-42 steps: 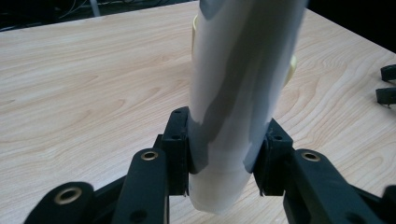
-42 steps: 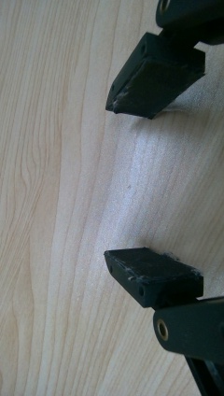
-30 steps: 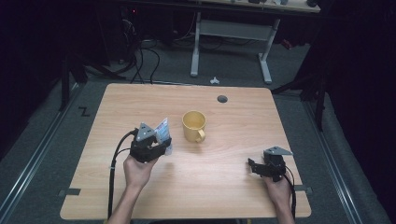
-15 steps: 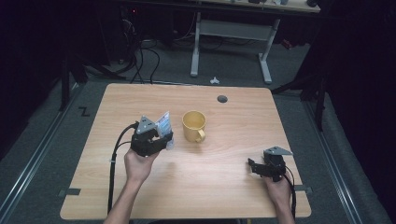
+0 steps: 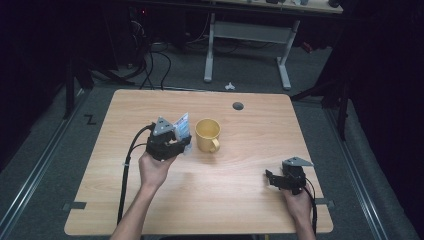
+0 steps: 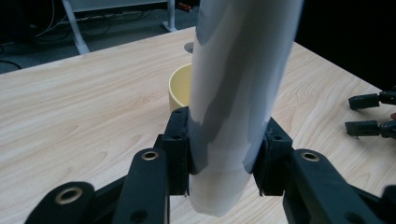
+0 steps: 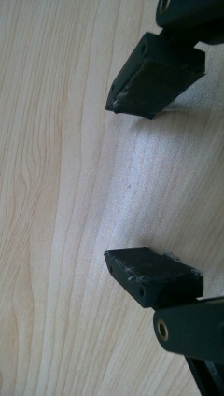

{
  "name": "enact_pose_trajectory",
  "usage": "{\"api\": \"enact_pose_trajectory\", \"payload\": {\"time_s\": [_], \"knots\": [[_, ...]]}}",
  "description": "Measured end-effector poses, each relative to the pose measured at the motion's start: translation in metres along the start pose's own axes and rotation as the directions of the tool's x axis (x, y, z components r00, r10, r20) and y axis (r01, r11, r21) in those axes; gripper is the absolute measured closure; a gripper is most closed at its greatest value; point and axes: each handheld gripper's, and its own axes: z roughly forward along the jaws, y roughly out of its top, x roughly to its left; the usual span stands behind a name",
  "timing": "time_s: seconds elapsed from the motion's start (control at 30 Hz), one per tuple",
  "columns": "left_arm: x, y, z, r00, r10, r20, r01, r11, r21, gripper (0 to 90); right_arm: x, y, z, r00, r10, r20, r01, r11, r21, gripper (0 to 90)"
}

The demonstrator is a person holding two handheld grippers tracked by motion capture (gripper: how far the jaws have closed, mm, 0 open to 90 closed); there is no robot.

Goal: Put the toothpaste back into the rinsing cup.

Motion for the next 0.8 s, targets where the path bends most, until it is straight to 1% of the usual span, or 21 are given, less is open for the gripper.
{"api": "enact_pose_trajectory", "payload": {"time_s": [0.23, 0.4, 0.53, 0.7, 0.8], "knots": [[-0.003, 0.012, 0.004, 0.9999, 0.013, 0.005, -0.013, 0.9999, -0.006, 63.4, 0.0, 0.0, 0.0, 1.0, -0.001, 0.0, 0.001, 1.0, -0.001, 23.9], [-0.002, 0.021, 0.008, 0.9999, 0.009, 0.015, -0.008, 0.9998, -0.017, 63.5, 0.0, 0.0, 0.0, 1.0, 0.0, -0.001, 0.0, 1.0, -0.001, 23.9], [-0.002, 0.026, 0.012, 0.9999, 0.009, 0.011, -0.008, 0.9997, -0.022, 63.4, 0.0, 0.0, 0.0, 1.0, -0.001, -0.001, 0.001, 1.0, -0.001, 23.9], [-0.005, 0.033, 0.017, 0.9997, 0.024, -0.005, -0.025, 0.9994, -0.024, 63.4, 0.0, 0.0, 0.0, 1.0, 0.001, -0.001, -0.001, 1.0, 0.0, 23.9], [-0.006, 0.036, 0.022, 0.9993, 0.036, -0.005, -0.036, 0.9993, -0.009, 63.4, 0.0, 0.0, 0.0, 1.0, -0.001, -0.001, 0.001, 1.0, -0.001, 23.9]]}}
